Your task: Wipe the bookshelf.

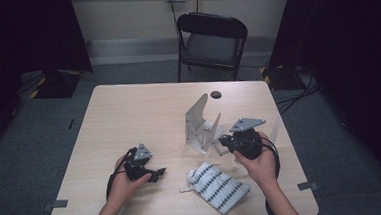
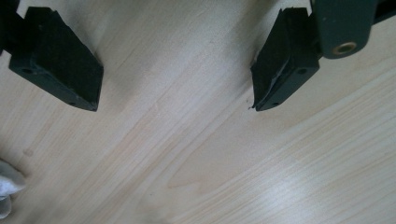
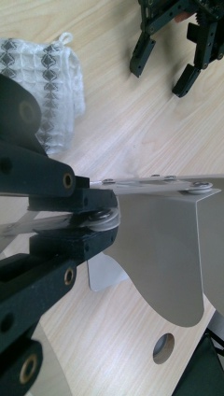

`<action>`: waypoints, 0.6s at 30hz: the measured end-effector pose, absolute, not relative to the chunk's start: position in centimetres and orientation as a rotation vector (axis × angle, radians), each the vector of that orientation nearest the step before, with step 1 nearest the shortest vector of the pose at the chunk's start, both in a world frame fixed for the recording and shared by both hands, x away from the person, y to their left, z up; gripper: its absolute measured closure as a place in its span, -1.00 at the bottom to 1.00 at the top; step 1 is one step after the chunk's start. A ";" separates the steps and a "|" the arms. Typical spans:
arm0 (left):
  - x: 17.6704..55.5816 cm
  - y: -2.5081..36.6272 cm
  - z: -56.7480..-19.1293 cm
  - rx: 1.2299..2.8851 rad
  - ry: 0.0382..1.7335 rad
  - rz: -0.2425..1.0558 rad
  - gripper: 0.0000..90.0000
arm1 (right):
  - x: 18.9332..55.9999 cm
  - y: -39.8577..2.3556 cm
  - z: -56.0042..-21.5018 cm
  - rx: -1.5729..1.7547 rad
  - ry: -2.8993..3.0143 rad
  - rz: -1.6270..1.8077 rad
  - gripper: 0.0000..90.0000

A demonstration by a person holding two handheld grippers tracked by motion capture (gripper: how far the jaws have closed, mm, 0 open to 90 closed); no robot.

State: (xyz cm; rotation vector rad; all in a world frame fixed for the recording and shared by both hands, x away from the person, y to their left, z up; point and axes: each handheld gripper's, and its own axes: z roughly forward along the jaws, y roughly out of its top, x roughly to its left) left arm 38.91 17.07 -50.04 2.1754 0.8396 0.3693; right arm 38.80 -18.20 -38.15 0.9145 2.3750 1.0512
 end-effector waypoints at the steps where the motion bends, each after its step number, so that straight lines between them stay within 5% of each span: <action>1: 38.9 17.1 -50.0 2.175 0.840 0.369 -0.64 | 38.8 -18.2 -38.1 0.915 2.380 1.051 0.83; 18: 39.0 17.2 -50.0 2.186 0.829 0.366 -0.64 | 39.1 -18.0 -37.2 0.916 2.385 0.995 0.89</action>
